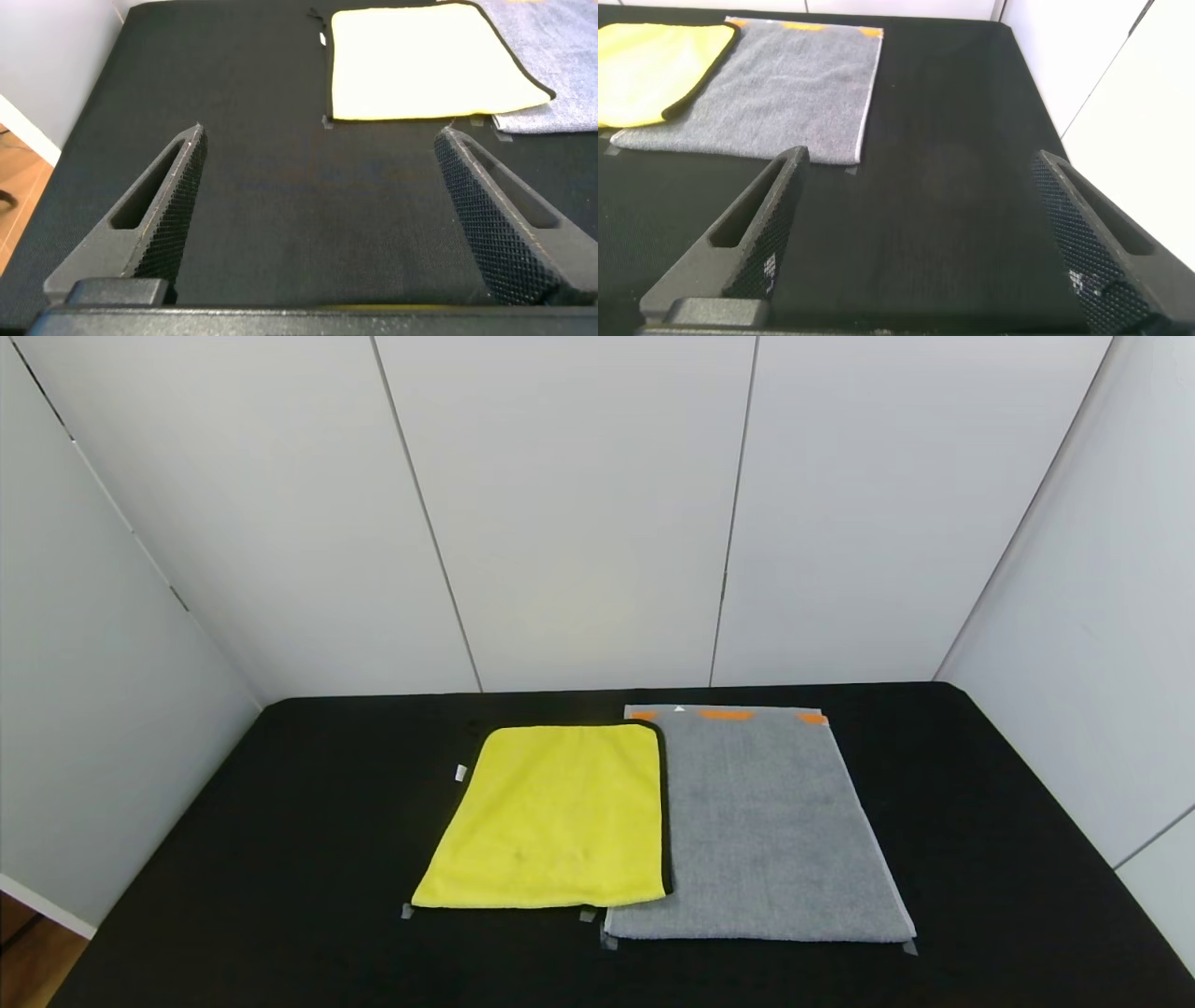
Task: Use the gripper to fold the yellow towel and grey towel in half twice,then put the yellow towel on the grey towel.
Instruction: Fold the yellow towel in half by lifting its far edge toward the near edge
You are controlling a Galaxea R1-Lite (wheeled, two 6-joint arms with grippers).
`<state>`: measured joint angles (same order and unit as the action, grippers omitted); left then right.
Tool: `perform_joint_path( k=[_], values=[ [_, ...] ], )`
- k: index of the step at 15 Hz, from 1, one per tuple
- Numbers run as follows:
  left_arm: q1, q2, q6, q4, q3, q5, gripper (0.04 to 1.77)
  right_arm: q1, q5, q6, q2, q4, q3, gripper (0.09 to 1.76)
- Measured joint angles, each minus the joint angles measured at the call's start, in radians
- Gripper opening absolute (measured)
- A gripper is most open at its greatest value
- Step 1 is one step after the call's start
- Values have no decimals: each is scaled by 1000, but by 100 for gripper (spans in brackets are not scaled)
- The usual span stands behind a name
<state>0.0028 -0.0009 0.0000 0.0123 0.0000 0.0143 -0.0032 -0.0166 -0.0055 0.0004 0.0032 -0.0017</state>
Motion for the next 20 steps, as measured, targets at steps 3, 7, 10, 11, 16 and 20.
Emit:
perform_joint_path(
  k=[3,7,10,11,16,20],
  values=[
    [0,0,0,0,0,0,172,0,0,0,0,0,0,171],
    [0,0,0,0,0,0,172,0,0,0,0,0,0,171],
    [0,0,0,0,0,0,172,0,0,0,0,0,0,171],
    [0,0,0,0,0,0,172,0,0,0,0,0,0,171],
    [0,0,2,5,-1,-1,172,0,0,0,0,3,-1,171],
    [0,0,3,7,-5,2,172,0,0,0,0,8,-6,171]
  ],
)
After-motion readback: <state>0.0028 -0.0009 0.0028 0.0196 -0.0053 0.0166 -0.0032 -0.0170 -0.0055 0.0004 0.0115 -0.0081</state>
